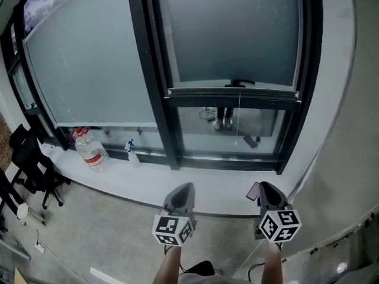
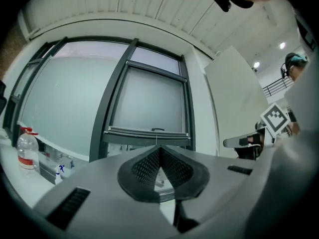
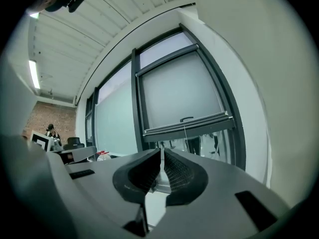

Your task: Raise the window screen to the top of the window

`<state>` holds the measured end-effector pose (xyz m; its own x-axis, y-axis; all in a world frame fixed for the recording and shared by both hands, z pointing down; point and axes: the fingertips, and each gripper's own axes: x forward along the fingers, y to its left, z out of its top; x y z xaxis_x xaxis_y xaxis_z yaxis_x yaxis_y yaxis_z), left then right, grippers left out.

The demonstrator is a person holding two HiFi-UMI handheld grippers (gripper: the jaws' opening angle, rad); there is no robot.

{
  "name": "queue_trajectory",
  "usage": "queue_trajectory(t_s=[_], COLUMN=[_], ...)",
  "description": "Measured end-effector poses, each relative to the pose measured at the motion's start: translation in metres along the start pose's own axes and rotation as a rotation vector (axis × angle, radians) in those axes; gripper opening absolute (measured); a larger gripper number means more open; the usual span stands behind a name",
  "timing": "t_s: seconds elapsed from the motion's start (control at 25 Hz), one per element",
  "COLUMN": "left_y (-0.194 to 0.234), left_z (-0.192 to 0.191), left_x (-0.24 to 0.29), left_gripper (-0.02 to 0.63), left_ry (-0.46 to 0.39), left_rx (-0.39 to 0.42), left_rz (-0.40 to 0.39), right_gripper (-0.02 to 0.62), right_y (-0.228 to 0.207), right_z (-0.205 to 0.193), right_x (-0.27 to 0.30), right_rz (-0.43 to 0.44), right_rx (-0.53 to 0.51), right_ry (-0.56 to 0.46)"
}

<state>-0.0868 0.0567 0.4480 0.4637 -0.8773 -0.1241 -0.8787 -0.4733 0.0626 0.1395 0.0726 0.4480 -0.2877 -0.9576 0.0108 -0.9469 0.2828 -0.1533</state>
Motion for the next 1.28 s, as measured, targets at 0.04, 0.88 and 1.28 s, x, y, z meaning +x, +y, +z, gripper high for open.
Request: queue_trajectory(t_s=[0.04,0.88,1.28], left_y=[-0.001,0.105,0.161], left_z=[0.003,-0.005,0.008], left_x=[0.001,0.201,0.325], left_gripper=[0.002,0.002,0.002], left_ry=[-0.007,-0.06,-0.081], left_rx=[0.0,-0.058,-0.039], left_rz=[0.0,0.003,-0.071], right_gripper=[0.007,0.006,0.006], right_y=[0.001,-0.06,-0.096], right_z=[0.001,0.014,0.037], right_x=[0.001,0.206,0.333], right_rz=[0.008,-0.02,-0.048], right_rx=[-0.007,-0.156,-0.089], right_ry=[0.002,0.064,0.013])
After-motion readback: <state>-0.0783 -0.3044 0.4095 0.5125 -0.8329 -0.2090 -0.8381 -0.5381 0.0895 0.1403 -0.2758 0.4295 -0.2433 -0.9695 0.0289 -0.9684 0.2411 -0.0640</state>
